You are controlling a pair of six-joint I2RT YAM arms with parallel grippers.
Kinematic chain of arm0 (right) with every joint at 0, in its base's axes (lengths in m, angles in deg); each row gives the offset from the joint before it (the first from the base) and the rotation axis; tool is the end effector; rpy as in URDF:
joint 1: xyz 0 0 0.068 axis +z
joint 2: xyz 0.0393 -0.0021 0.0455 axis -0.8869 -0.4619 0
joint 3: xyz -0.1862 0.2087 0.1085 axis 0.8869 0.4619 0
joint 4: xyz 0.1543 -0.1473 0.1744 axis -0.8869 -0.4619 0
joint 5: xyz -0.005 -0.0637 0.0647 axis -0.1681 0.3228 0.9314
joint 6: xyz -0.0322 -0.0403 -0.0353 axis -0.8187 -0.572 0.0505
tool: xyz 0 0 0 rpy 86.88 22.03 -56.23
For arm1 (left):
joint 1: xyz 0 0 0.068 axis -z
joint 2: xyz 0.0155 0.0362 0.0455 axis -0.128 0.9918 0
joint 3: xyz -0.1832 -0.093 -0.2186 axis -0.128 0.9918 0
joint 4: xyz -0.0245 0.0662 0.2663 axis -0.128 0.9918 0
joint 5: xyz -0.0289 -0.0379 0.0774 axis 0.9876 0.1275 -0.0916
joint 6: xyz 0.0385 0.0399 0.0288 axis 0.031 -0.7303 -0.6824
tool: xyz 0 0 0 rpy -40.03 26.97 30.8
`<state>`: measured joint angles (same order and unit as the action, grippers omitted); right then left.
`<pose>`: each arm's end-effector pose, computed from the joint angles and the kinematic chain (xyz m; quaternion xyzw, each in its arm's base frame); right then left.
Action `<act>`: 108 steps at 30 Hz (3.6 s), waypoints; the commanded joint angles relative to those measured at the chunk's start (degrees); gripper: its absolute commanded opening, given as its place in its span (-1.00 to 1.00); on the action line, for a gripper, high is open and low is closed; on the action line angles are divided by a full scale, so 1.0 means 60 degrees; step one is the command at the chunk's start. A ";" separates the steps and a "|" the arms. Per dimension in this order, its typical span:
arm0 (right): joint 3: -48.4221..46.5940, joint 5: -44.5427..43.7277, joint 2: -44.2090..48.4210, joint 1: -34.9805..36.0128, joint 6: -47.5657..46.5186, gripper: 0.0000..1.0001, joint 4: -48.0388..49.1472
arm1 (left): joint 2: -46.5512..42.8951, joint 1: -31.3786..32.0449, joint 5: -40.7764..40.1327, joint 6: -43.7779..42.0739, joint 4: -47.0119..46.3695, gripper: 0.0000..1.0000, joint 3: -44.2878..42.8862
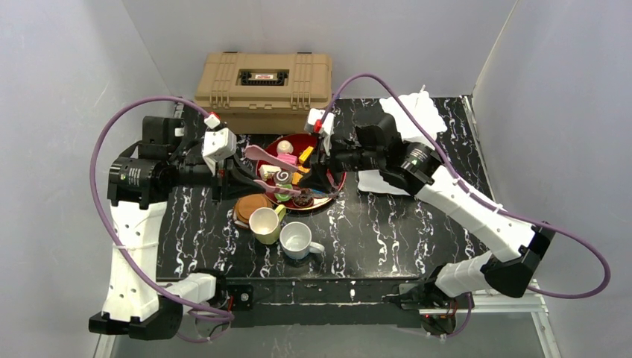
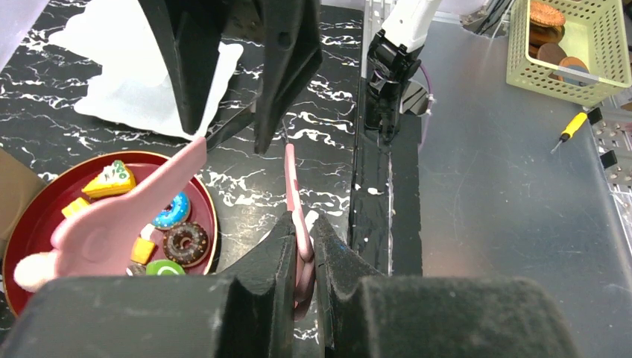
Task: Serve the afternoon tea
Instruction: Pick up the clamp from the center of the board.
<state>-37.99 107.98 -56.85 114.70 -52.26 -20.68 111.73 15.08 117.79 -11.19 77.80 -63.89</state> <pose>0.1802 0.2666 0.4632 -0.4961 0.6279 0.3936 0.4524 0.1356 -0.0638 0.5062 0.5320 0.5685 -0.4040 0.4801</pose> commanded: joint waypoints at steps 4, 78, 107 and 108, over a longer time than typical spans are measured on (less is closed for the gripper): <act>0.0560 0.0602 0.1766 0.0030 -0.0612 0.97 0.0935 | -0.0153 0.0001 0.0544 -0.1773 0.1721 -1.00 -0.0365; 0.2574 -0.0241 0.2343 0.1138 0.0427 0.70 0.3464 | -0.0285 0.0001 0.2162 0.2774 -0.2139 -1.00 -0.0356; 0.3755 -0.3396 0.4492 0.1117 0.1196 0.97 0.5383 | -0.0730 -0.0671 0.1796 1.2361 -1.2894 -1.00 0.0680; 0.3738 -0.3413 0.4410 0.1114 0.1235 0.97 0.5697 | -0.0640 -0.0685 0.1747 1.2399 -1.2887 -1.00 0.0559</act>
<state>-14.03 90.43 -29.48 121.12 -45.44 8.10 107.08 11.52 131.80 61.96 2.97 -56.46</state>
